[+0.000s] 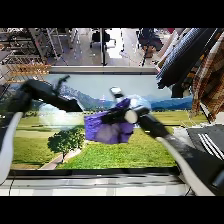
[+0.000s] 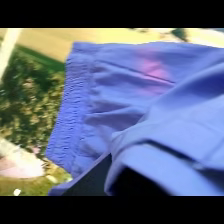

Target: Fold the clothes and pants, and hang the long-sleeved shirts on hangers.

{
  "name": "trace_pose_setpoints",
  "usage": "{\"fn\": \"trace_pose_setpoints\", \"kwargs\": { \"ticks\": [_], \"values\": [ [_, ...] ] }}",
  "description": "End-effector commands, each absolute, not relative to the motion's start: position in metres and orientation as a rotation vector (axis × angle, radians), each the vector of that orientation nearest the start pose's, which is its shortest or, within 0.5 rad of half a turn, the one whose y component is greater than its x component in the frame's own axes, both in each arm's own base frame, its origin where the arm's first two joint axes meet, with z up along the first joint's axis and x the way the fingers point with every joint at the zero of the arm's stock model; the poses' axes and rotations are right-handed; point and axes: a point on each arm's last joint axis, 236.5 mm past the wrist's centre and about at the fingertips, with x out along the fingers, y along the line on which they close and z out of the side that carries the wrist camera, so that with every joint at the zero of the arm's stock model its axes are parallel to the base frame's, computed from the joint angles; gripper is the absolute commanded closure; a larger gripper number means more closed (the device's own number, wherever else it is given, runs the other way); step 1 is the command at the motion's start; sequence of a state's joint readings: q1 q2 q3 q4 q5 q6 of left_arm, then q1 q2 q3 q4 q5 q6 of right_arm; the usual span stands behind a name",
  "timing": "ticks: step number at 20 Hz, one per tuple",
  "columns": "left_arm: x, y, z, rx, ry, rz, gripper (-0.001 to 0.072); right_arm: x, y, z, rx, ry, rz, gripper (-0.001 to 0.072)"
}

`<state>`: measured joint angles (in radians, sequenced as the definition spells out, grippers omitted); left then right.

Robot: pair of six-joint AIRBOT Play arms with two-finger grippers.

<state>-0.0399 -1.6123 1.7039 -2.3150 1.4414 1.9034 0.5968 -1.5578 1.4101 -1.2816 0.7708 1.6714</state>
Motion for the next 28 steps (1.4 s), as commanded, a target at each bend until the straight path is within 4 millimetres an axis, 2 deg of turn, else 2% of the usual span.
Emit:
{"fn": "trace_pose_setpoints", "kwargs": {
  "ticks": [1,2,4,5,6,7,8,9,10,11,13,14,15,17,19,20,21,23,25,28],
  "values": [
    [0.437,-0.138,0.153,-0.282,1.057,-0.724,0.0693,0.392,0.409,-0.021,0.095,1.066,0.707,0.055],
    [0.438,-0.132,0.155,-0.288,1.05,-0.712,0.0693,0.394,0.411,-0.02,0.123,1.077,0.717,0.0391],
    [0.441,-0.127,0.153,-0.296,1.052,-0.701,0.0693,0.4,0.403,0.01,0.081,1.042,0.8,0.0367],
    [0.442,-0.127,0.15,-0.299,1.057,-0.701,0.0693,0.407,0.387,0.033,0.063,1.027,0.807,0.0343],
    [0.443,-0.129,0.147,-0.301,1.062,-0.704,0.0693,0.416,0.367,0.055,0.063,1.011,0.789,0.0342],
    [0.444,-0.133,0.144,-0.3,1.066,-0.709,0.0693,0.427,0.338,0.079,0.067,0.982,0.751,0.028],
    [0.445,-0.14,0.139,-0.298,1.077,-0.721,0.0693,0.435,0.309,0.098,0.085,0.968,0.705,0.024],
    [0.444,-0.148,0.132,-0.293,1.096,-0.737,0.0693,0.44,0.277,0.111,0.115,0.982,0.65,0.0239],
    [0.443,-0.16,0.122,-0.288,1.123,-0.759,0.0693,0.441,0.248,0.115,0.144,1.017,0.604,0.0225],
    [0.441,-0.172,0.111,-0.283,1.152,-0.781,0.0693,0.438,0.22,0.111,0.175,1.075,0.558,0.0177],
    [0.434,-0.203,0.082,-0.252,1.223,-0.848,0.0693,0.434,0.183,0.087,0.245,1.177,0.497,0.0171],
    [0.43,-0.218,0.066,-0.226,1.25,-0.886,0.0693,0.431,0.174,0.068,0.301,1.218,0.477,0.0171],
    [0.428,-0.232,0.05,-0.208,1.277,-0.913,0.0693,0.429,0.172,0.048,0.359,1.253,0.464,0.0171],
    [0.428,-0.247,0.007,-0.172,1.342,-0.911,0.0693,0.424,0.183,0.004,0.442,1.297,0.48,0.0171],
    [0.425,-0.237,-0.04,-0.152,1.457,-0.841,0.0694,0.427,0.197,-0.034,0.529,1.324,0.499,0.0159],
    [0.423,-0.228,-0.059,-0.151,1.515,-0.795,0.0694,0.433,0.204,-0.049,0.579,1.338,0.504,0.0127],
    [0.422,-0.218,-0.075,-0.147,1.556,-0.764,0.0694,0.438,0.209,-0.059,0.616,1.345,0.517,0.0127],
    [0.424,-0.208,-0.087,-0.162,1.581,-0.744,0.0694,0.449,0.222,-0.073,0.681,1.361,0.551,0.0127],
    [0.426,-0.203,-0.09,-0.171,1.583,-0.736,0.0694,0.458,0.233,-0.082,0.716,1.386,0.588,0.0127],
    [0.426,-0.203,-0.09,-0.171,1.582,-0.736,0.0694,0.451,0.259,-0.092,0.764,1.486,0.668,0.0132]
  ]
}}
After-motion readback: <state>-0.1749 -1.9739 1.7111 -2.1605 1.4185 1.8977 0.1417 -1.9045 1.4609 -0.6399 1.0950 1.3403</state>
